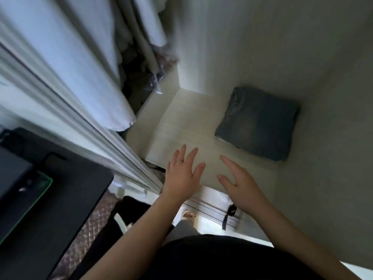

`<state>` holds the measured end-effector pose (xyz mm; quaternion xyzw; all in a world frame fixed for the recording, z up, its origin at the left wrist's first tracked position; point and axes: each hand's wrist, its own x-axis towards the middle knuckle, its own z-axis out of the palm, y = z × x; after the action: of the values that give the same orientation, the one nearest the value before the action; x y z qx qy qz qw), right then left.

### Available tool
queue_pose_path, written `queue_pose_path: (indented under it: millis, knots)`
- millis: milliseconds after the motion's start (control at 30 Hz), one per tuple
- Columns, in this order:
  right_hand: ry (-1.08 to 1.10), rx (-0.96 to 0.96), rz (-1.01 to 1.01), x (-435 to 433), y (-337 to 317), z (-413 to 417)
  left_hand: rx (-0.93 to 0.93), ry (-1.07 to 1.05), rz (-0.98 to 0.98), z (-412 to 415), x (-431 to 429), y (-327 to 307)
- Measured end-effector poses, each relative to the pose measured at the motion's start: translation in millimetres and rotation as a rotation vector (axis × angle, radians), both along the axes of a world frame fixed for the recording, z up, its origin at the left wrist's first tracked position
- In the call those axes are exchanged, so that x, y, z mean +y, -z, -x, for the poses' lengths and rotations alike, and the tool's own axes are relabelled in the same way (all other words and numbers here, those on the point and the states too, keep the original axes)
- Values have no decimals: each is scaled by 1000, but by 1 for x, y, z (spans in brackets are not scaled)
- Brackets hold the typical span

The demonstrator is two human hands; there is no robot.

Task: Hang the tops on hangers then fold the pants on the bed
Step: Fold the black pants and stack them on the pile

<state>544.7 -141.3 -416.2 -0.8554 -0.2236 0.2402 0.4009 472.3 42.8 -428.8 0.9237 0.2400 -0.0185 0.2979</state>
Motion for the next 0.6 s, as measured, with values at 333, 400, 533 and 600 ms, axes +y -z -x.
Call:
queue_pose_path:
  millis: [333,400,533,600]
  knots:
    - [-384,120,-144,-6,-18,92,-128,-340,-185,158,-67,-45]
    - [-462,149,-154,-2,-18,119,-132,-401,-262,193,-78,-53]
    - [-616,154,-179,18,-29,162,-24,-632,-348,261,-81,-63]
    - [-647,82,-202,31,-35,176,48,-743,-356,293,-81,-66]
